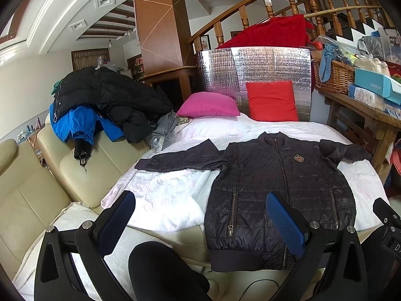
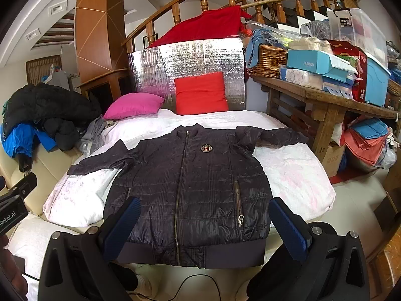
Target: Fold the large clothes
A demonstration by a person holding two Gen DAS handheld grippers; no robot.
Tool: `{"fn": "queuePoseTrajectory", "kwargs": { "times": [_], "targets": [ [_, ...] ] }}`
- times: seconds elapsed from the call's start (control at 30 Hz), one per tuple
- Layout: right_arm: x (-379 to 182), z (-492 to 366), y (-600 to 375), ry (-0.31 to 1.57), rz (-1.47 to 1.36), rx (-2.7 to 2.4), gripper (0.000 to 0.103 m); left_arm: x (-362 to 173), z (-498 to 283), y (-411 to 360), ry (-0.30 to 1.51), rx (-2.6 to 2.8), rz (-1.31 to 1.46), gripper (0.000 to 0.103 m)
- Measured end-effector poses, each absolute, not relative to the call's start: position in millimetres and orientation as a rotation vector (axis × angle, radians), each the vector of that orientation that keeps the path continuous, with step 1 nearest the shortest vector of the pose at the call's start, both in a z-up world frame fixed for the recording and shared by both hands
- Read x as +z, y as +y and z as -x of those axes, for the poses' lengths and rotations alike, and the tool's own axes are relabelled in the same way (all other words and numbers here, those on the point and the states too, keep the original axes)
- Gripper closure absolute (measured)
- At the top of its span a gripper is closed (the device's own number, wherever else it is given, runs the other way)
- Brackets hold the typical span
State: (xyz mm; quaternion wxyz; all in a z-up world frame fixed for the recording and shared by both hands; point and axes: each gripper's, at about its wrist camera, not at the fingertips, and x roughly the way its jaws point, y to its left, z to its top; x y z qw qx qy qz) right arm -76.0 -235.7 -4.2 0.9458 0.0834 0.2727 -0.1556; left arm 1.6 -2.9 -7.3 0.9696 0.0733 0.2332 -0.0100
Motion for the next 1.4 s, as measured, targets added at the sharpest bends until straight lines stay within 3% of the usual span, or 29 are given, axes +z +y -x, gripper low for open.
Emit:
{"fn": "queuePoseTrajectory", "kwargs": {
  "times": [0.6,0.8,1.07,1.4],
  "targets": [
    [-7,72,-237,0.574,-0.174,-0.312,0.0,-12,-9,-3,0.495,-0.028,-0.147,0.0],
    [-12,59,-260,0.572,-0.193,-0.332,0.0,-35,-60,-19,0.648,-0.143,-0.148,0.0],
    [-25,9,-407,0.504,-0.456,-0.379,0.0,-101,-212,-74,0.905,-0.196,-0.05,0.0],
    [-112,-94,-621,0.478,-0.921,-0.408,0.0,-165,-355,-136,0.973,-0.104,0.122,0.0]
  ]
}}
